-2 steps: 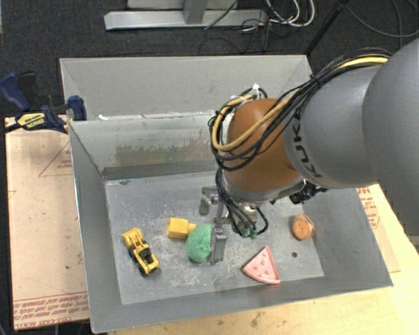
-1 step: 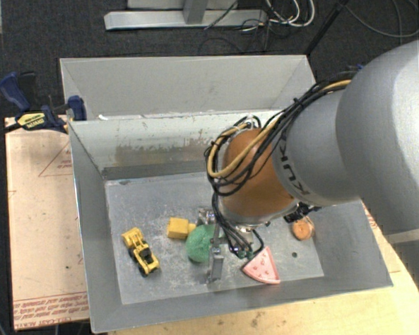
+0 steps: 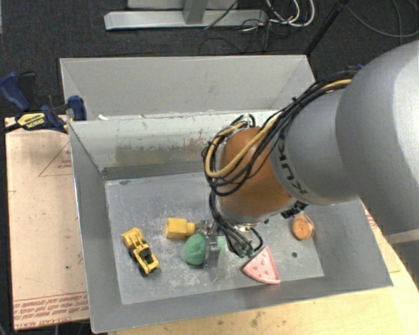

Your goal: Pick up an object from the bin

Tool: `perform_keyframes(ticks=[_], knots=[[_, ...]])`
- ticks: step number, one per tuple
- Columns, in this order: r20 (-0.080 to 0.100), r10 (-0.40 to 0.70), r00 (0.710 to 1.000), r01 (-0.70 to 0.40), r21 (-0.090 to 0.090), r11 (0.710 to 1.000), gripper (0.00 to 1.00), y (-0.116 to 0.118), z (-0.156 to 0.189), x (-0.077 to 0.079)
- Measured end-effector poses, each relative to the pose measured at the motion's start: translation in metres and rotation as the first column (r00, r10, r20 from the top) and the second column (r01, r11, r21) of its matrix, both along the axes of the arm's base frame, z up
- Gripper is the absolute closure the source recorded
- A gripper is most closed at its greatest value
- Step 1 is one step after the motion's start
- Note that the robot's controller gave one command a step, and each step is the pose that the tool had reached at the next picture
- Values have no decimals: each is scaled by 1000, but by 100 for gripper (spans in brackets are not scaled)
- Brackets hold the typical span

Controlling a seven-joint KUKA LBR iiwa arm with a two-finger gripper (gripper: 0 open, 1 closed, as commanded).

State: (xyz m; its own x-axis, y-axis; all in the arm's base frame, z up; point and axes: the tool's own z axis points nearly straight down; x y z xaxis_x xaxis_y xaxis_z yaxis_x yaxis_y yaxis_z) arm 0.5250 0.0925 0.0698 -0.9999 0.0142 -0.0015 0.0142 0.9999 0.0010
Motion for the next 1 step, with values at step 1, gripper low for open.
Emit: perform_keyframes(ticks=[1], knots=[[0, -1, 1000, 1, 0, 1000, 100, 0, 0, 0]])
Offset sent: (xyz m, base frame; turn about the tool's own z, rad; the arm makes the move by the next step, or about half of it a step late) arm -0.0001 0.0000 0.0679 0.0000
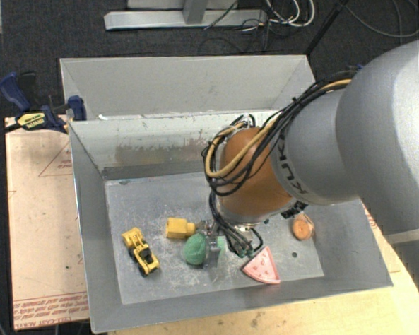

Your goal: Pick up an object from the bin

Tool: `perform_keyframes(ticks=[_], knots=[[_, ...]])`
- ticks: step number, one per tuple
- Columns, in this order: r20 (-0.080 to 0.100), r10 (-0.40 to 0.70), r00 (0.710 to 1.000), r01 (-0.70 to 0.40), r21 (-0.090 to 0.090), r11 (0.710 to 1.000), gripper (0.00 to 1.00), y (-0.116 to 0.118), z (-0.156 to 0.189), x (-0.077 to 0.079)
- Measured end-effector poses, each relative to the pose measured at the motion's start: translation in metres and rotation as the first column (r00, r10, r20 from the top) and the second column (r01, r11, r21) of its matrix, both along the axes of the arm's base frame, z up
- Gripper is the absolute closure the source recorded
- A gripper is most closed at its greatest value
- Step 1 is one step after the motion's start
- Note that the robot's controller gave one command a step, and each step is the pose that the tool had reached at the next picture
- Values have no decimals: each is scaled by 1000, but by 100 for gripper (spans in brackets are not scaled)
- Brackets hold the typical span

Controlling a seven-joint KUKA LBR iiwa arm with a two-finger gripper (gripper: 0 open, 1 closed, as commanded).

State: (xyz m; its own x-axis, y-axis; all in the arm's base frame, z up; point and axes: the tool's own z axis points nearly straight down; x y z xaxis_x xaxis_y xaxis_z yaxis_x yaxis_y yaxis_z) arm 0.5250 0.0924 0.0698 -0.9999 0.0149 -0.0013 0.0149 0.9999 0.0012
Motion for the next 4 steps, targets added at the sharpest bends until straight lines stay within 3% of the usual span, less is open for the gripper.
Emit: perform_keyframes(ticks=[2, 4], knots=[[-8, -1, 1000, 1, -1, 1000, 100, 0, 23, -2], [2, -1, 1000, 1, 0, 1000, 100, 0, 50, 0]])
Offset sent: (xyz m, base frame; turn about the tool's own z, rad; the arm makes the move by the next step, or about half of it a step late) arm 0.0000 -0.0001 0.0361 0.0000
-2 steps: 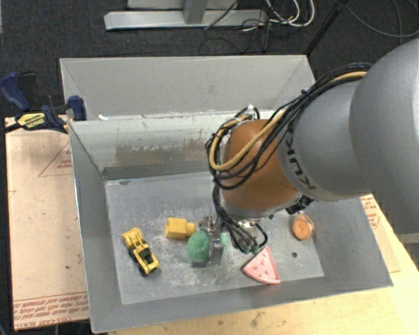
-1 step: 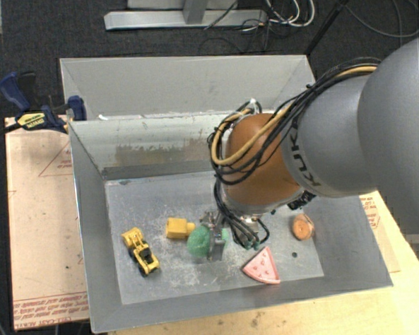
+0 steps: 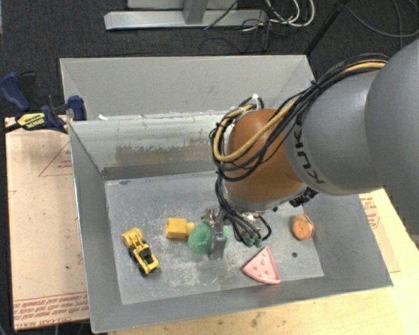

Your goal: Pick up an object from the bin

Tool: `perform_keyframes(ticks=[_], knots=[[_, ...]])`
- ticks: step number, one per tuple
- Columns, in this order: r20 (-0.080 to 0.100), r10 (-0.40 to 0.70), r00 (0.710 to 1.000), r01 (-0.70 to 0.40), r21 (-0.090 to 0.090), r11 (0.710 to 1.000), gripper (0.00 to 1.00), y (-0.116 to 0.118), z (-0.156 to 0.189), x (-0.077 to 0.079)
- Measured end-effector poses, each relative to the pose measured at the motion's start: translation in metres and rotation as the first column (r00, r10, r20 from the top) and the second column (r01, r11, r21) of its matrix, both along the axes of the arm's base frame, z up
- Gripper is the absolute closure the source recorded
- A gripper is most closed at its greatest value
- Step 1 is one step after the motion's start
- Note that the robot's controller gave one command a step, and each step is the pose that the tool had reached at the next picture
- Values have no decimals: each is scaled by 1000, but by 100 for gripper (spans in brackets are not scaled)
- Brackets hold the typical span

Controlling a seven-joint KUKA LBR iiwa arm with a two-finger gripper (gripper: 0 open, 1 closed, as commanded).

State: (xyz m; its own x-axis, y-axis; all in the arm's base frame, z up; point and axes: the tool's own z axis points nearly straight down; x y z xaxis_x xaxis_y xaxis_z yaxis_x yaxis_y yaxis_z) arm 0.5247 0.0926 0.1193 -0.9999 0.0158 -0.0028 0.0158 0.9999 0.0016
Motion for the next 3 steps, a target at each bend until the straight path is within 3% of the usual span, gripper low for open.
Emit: perform_keyframes(ticks=[3], knots=[[-5, 0, 1000, 0, -1, 1000, 100, 0, 40, -1]])
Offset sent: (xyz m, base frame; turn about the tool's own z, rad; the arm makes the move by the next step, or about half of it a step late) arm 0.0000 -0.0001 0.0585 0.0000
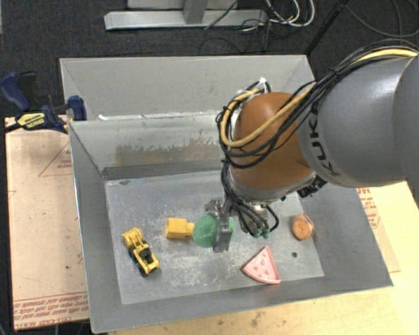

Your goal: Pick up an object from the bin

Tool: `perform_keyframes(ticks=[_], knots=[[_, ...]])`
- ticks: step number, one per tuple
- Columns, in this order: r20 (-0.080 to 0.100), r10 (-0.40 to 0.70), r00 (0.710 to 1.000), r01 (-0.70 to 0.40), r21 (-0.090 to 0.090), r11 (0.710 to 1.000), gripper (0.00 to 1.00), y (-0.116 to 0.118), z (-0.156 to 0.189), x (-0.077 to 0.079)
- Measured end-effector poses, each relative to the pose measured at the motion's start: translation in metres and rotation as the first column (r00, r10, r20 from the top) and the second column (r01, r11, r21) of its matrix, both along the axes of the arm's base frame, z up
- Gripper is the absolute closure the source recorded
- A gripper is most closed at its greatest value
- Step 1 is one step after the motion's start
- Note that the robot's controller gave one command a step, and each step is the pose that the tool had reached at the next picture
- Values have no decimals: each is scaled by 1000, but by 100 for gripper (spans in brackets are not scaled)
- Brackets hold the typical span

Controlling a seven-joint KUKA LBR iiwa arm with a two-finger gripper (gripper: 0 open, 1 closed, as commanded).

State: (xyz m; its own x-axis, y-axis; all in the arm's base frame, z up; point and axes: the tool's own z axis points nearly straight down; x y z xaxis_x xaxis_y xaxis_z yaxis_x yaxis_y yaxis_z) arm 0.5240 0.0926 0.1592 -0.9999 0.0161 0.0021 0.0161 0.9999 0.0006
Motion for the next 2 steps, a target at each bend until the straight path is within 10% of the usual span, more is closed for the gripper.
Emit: perform_keyframes(ticks=[2], knots=[[8, 0, 1000, 0, 1, 1000, 100, 0, 26, 2]])
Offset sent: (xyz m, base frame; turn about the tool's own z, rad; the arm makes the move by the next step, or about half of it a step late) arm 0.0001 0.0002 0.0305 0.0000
